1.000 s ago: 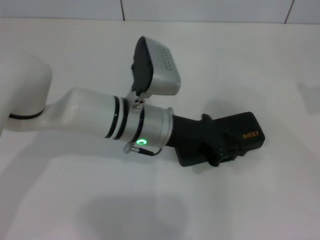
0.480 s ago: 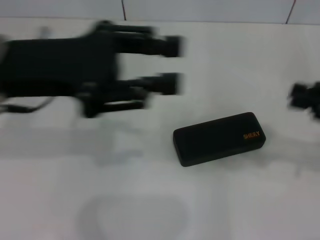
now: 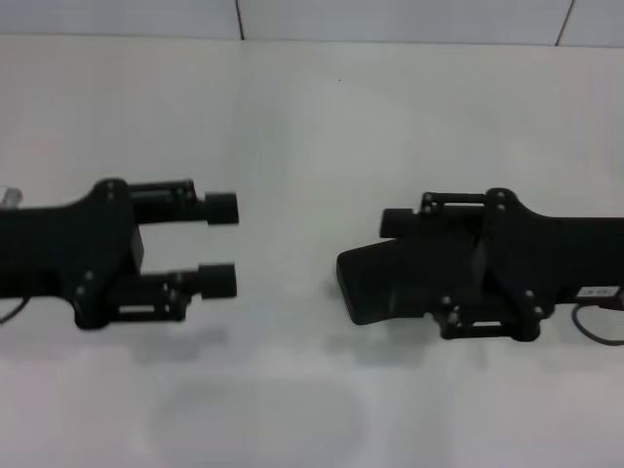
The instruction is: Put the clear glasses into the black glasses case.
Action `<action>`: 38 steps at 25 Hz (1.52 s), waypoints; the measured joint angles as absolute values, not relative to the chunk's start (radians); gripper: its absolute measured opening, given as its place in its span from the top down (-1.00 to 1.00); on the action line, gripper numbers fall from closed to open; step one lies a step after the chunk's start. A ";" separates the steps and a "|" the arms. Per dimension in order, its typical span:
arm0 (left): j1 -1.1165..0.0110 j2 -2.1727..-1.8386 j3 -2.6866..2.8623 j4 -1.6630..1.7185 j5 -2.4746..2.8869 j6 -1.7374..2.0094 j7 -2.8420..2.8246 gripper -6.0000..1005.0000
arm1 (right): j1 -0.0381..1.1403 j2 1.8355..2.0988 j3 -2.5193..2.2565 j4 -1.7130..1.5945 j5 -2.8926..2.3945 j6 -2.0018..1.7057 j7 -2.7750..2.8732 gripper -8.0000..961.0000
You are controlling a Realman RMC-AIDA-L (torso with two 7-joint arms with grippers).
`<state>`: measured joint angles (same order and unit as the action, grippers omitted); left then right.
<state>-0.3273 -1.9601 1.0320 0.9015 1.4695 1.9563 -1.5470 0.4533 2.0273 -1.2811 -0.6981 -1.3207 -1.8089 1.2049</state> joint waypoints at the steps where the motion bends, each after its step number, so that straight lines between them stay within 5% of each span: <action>1: -0.322 -1.962 1.033 0.891 1.479 1.960 -1.527 -0.30 | 0.460 2.027 -1.289 -0.694 -1.314 -1.808 1.209 0.03; 11: -0.288 -1.958 1.035 0.866 1.496 1.963 -1.450 -0.36 | 0.478 2.028 -1.303 -0.699 -1.307 -1.804 1.282 -0.75; 38: -0.282 -1.961 1.039 0.862 1.502 1.975 -1.448 -0.36 | 0.473 2.026 -1.332 -0.710 -1.304 -1.810 1.304 -0.79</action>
<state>-0.2817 -1.9608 1.0389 0.8620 1.5017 1.9745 -1.4479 0.4730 2.0263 -1.3320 -0.7104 -1.3035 -1.8098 1.3037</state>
